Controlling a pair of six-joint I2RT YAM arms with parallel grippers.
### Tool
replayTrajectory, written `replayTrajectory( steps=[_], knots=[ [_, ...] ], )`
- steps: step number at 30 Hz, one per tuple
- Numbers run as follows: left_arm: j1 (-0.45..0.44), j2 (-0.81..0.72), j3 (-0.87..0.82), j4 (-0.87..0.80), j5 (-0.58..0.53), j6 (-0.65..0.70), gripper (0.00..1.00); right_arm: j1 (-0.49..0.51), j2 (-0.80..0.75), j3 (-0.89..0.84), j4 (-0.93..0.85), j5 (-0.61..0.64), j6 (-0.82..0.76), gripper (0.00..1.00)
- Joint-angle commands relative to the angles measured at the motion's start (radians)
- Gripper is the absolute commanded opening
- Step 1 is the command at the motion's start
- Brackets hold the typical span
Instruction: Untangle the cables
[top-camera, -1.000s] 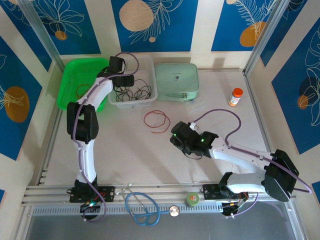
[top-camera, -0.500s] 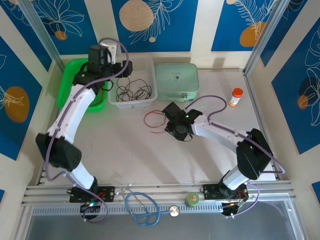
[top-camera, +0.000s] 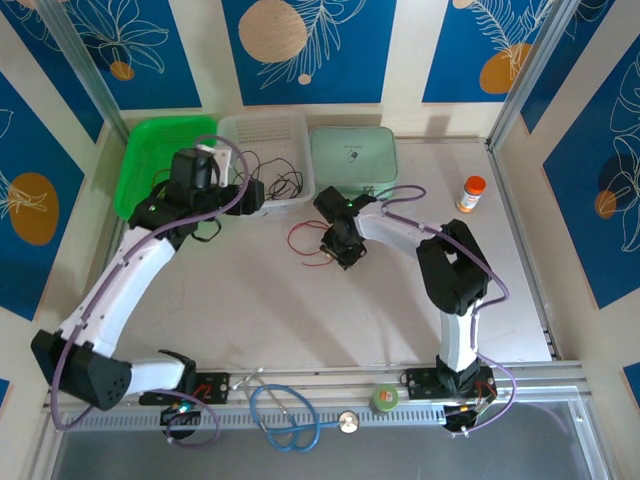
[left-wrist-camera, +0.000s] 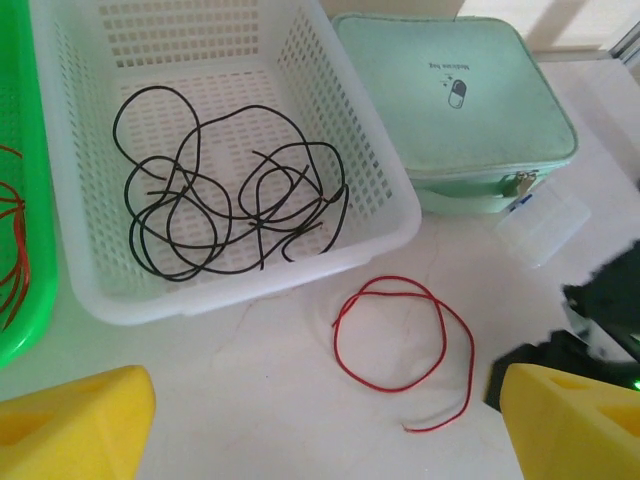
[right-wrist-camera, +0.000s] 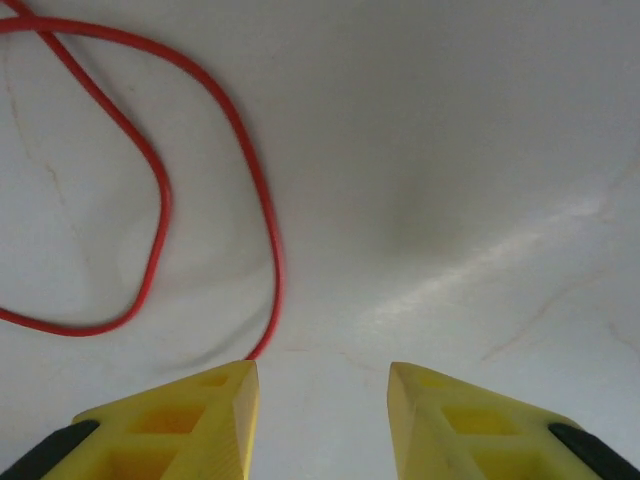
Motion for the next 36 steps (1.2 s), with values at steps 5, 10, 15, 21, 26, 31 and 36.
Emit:
replayTrajectory(
  steps=[5,10,15,21,26,31,36],
  knots=[
    [-0.013,-0.099,-0.044,-0.044,0.004,-0.026,0.89,0.018,0.096,0.086,-0.118,-0.039,0.094,0.39],
    [-0.013,-0.138,-0.066,-0.060,-0.003,-0.015,0.88,0.026,0.156,0.128,-0.143,-0.044,0.134,0.39],
    [-0.013,-0.171,-0.081,-0.067,-0.032,0.013,0.89,0.022,0.210,0.204,-0.187,-0.017,0.131,0.38],
    [-0.013,-0.177,-0.085,-0.055,-0.015,0.022,0.89,0.023,0.222,0.207,-0.194,-0.008,0.138,0.37],
    [-0.013,-0.172,-0.088,-0.039,0.002,0.022,0.89,0.026,0.234,0.221,-0.198,-0.004,0.128,0.35],
    [-0.013,-0.180,-0.087,-0.047,0.009,0.021,0.89,0.030,0.258,0.239,-0.183,-0.010,0.108,0.26],
    [-0.013,-0.197,-0.069,-0.068,0.004,0.028,0.88,0.034,0.265,0.224,-0.154,-0.019,0.103,0.13]
  ],
)
